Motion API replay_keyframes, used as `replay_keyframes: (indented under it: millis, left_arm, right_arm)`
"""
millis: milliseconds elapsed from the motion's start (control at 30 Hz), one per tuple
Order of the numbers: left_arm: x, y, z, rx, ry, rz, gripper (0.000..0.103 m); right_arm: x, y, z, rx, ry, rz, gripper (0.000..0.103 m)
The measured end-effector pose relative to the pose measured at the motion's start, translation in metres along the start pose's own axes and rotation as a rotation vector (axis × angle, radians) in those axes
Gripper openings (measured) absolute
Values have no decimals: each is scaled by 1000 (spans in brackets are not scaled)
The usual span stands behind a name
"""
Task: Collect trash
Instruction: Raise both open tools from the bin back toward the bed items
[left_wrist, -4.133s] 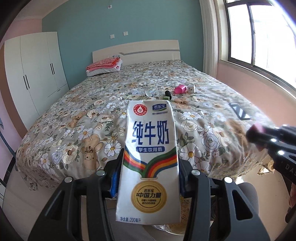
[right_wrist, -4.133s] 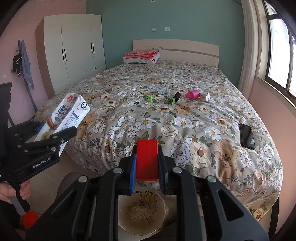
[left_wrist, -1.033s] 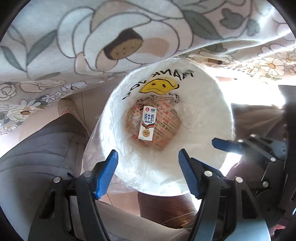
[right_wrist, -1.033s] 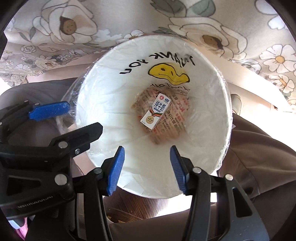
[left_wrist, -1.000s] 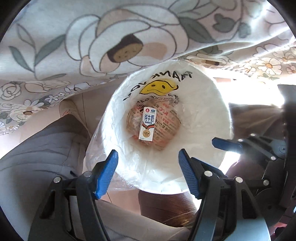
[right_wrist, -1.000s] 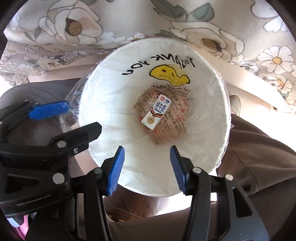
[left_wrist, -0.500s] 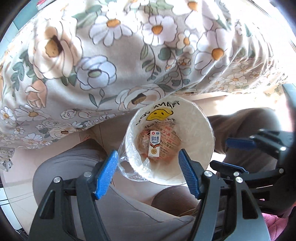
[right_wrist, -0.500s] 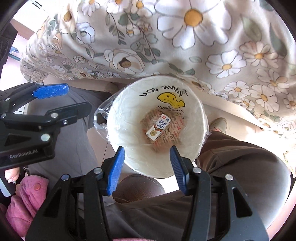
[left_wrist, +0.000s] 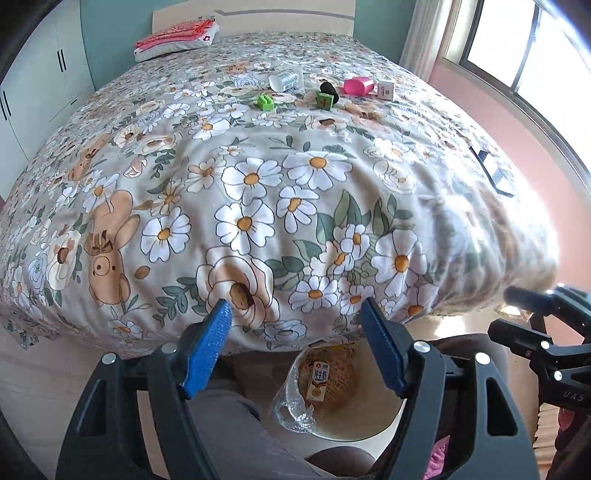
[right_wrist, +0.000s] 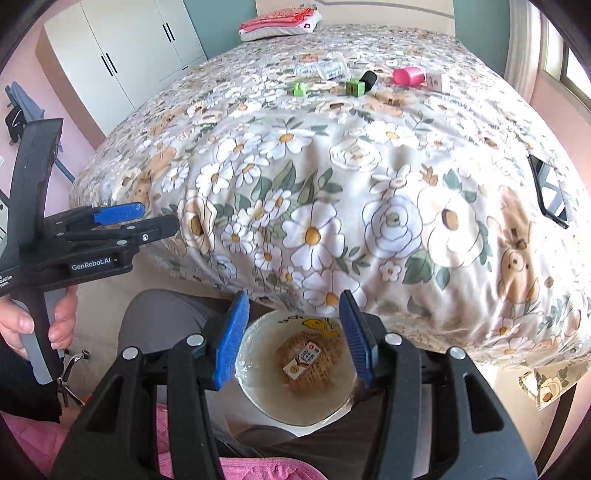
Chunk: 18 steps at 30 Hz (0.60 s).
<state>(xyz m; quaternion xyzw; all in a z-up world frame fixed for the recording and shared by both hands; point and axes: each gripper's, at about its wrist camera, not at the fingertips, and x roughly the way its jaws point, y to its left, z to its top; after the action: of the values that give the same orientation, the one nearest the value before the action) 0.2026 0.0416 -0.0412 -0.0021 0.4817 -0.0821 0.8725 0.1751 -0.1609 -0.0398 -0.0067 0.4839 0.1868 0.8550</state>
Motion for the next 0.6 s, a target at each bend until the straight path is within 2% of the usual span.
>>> replay_keyframes:
  millis: [200,333,600]
  left_arm:
    - [-15,7,50,-18,-90,25,77]
    - [-12,9,82,-23,-126,50,78]
    - [15,13,137,-42,-156,84,78]
  right_arm:
    - [-30,-3,63,-20,-110,-10,52]
    - [-35,-7,103,-28,-160,-17,54]
    - [-15,-15,171,-30,-206,-35,55]
